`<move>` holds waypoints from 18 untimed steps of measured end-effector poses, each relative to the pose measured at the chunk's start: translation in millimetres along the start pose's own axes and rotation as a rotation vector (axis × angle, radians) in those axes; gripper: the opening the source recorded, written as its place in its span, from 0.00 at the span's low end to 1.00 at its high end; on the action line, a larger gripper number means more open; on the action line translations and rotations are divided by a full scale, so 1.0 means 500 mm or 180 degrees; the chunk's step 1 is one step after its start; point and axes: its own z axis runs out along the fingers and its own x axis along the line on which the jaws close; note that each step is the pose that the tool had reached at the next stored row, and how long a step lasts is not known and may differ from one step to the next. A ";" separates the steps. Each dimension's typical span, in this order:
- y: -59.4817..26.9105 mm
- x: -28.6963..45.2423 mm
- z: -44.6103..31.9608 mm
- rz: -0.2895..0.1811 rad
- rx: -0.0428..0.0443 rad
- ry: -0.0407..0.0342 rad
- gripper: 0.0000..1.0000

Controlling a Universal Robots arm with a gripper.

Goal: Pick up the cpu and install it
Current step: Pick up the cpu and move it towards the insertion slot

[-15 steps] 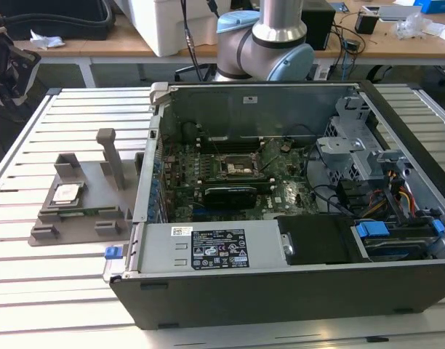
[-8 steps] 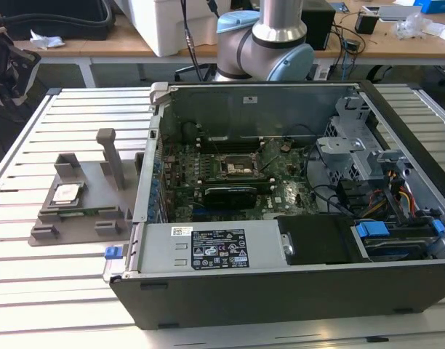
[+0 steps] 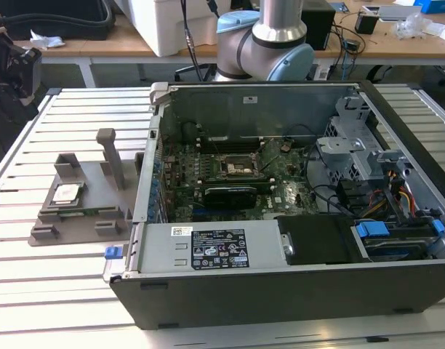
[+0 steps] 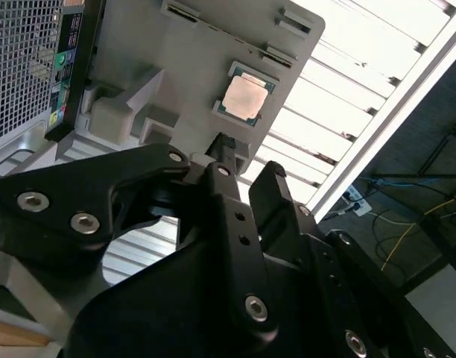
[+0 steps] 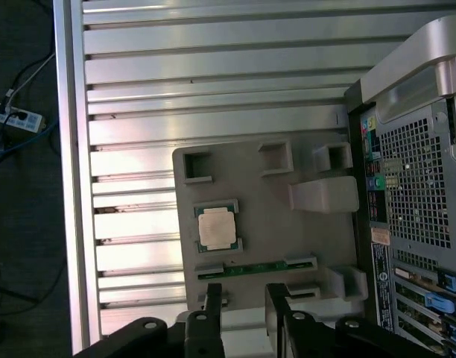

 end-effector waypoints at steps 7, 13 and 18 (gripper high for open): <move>0.000 0.001 0.000 -0.0007 0.0037 -0.0001 0.66; 0.000 0.000 0.007 -0.0256 0.0130 0.0002 0.66; -0.001 0.001 0.024 -0.0256 0.0131 0.0003 0.66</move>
